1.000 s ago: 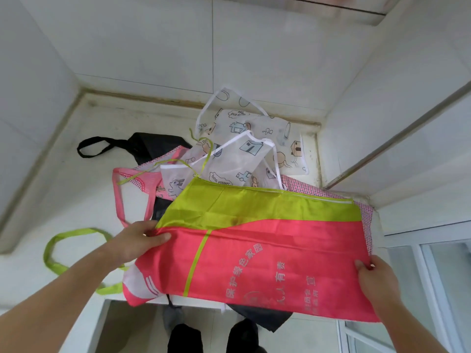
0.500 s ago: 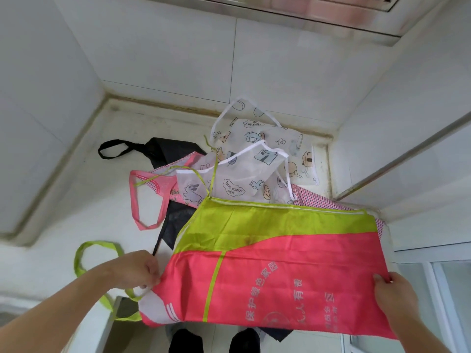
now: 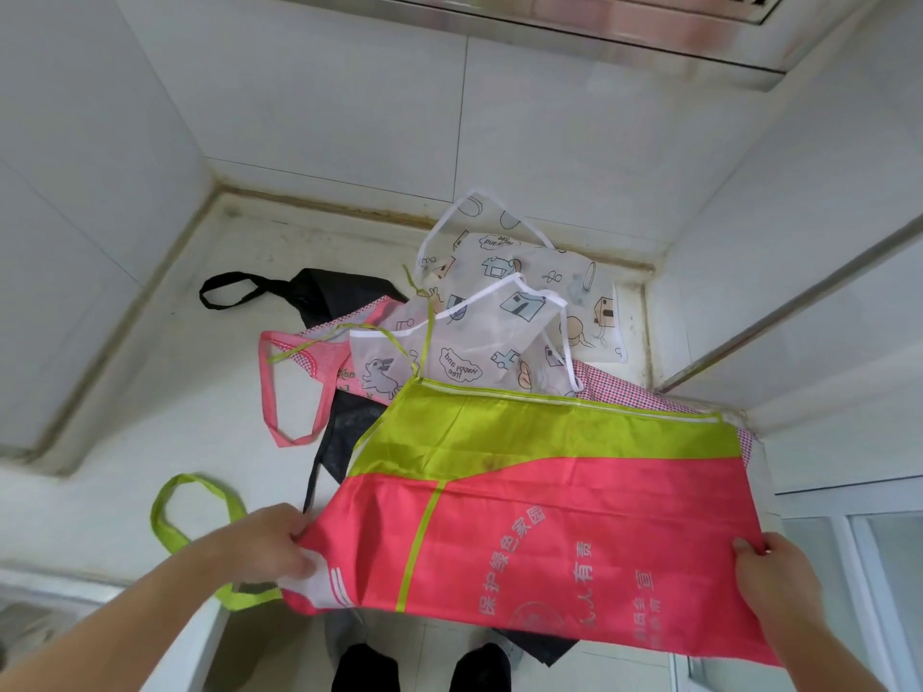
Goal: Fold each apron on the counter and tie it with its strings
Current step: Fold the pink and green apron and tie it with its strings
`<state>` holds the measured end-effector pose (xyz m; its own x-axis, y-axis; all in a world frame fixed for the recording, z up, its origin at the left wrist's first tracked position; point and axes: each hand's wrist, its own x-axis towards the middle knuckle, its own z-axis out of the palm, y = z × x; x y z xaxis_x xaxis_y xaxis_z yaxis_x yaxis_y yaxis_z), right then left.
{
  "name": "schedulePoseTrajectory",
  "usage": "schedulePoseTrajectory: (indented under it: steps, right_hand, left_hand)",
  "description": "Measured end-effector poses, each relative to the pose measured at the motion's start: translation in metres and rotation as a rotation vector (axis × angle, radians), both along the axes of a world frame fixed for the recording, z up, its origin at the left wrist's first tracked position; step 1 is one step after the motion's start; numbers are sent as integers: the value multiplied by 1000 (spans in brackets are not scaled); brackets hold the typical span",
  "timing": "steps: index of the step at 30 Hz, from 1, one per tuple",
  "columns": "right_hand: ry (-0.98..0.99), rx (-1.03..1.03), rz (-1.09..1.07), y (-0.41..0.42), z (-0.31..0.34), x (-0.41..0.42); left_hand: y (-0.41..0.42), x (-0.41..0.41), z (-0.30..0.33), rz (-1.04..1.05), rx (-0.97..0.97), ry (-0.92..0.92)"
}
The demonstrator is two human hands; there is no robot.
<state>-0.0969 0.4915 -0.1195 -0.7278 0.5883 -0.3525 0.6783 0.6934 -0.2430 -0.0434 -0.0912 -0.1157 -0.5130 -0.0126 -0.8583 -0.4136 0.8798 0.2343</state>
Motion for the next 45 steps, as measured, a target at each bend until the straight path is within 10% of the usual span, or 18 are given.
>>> schedulePoseTrajectory:
  steps: [12, 19, 25, 33, 37, 39, 43, 45]
  right_hand:
    - [28, 1, 99, 5, 7, -1]
    - [-6, 25, -21, 20, 1, 9]
    - [13, 31, -43, 18, -4, 11]
    - [-125, 49, -78, 1, -3, 7]
    - [-148, 80, -104, -4, -6, 9]
    - [-151, 80, -115, -2, -7, 10]
    - [-160, 67, -130, -1, -8, 12]
    - [-160, 72, -126, -2, -8, 13]
  left_hand:
    - [-77, -46, 31, -148, -236, 127]
    - [-46, -20, 44, 518, 499, 136]
    - [-31, 2, 19, 38, 177, -94]
    - [-21, 10, 14, 511, 324, 206]
    - [-16, 20, 19, 152, -323, 399]
    - [-10, 22, 28, 127, -427, 252]
    - [7, 34, 31, 560, 29, -526]
    - [11, 50, 19, 785, 190, -527]
